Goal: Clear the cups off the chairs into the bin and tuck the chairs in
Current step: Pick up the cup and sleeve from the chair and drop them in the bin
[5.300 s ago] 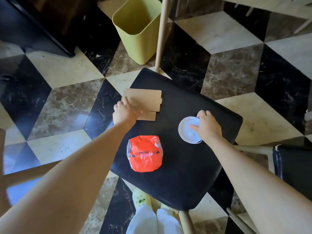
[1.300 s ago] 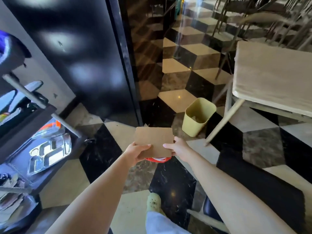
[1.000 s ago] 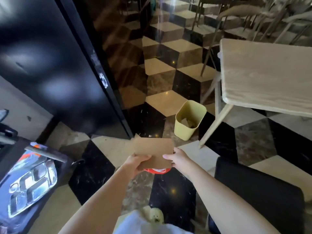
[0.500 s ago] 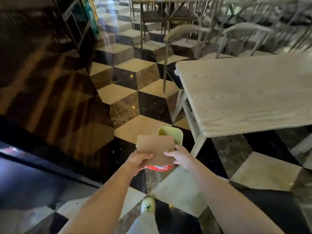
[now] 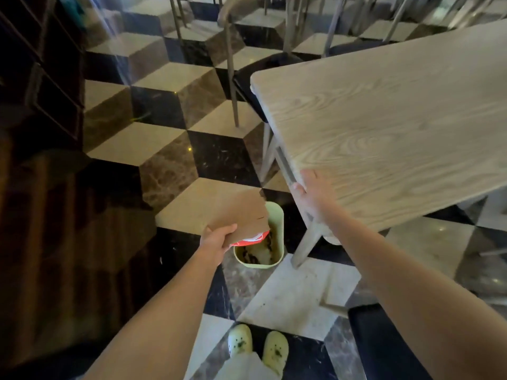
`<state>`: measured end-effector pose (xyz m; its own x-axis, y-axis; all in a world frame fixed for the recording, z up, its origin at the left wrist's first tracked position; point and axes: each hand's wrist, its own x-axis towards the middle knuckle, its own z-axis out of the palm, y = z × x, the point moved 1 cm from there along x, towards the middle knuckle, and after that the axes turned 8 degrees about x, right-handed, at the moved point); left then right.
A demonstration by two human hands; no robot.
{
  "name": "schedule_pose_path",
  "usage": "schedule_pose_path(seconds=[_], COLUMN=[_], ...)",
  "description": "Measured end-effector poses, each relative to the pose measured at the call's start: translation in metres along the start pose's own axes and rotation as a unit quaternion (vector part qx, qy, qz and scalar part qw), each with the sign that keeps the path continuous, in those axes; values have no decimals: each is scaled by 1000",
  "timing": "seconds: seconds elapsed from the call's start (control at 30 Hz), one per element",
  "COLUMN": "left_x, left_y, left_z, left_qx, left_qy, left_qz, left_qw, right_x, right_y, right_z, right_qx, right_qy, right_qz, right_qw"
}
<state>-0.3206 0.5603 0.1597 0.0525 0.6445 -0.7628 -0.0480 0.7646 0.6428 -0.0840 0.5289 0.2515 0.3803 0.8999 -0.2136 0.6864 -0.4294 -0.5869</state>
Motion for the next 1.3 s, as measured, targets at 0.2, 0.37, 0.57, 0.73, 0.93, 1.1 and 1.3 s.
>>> schedule_pose_path(seconds=[0.2, 0.37, 0.57, 0.73, 0.93, 1.1, 1.3], left_x=[84, 149, 191, 216, 232, 226, 206], left_y=[-43, -100, -157, -181, -197, -187, -137], left_z=[21, 34, 52, 57, 53, 61, 83], left_qx=[12, 34, 55, 85, 105, 194, 374], left_qy=[30, 28, 46, 59, 53, 49, 20], left_qz=[-14, -39, -71, -109, -159, -155, -80], left_qw=[999, 998, 995, 989, 980, 967, 924], right_x=[37, 43, 44, 43, 42, 42, 40], right_y=[46, 58, 60, 59, 61, 62, 56], right_z=[22, 31, 32, 32, 31, 29, 24], right_qx=[-170, -218, -225, -224, -221, -213, -212], right_qy=[18, 54, 65, 73, 82, 72, 54], right_qz=[-100, -95, -104, -110, -119, -115, -96], right_qw=[980, 970, 967, 966, 965, 968, 971])
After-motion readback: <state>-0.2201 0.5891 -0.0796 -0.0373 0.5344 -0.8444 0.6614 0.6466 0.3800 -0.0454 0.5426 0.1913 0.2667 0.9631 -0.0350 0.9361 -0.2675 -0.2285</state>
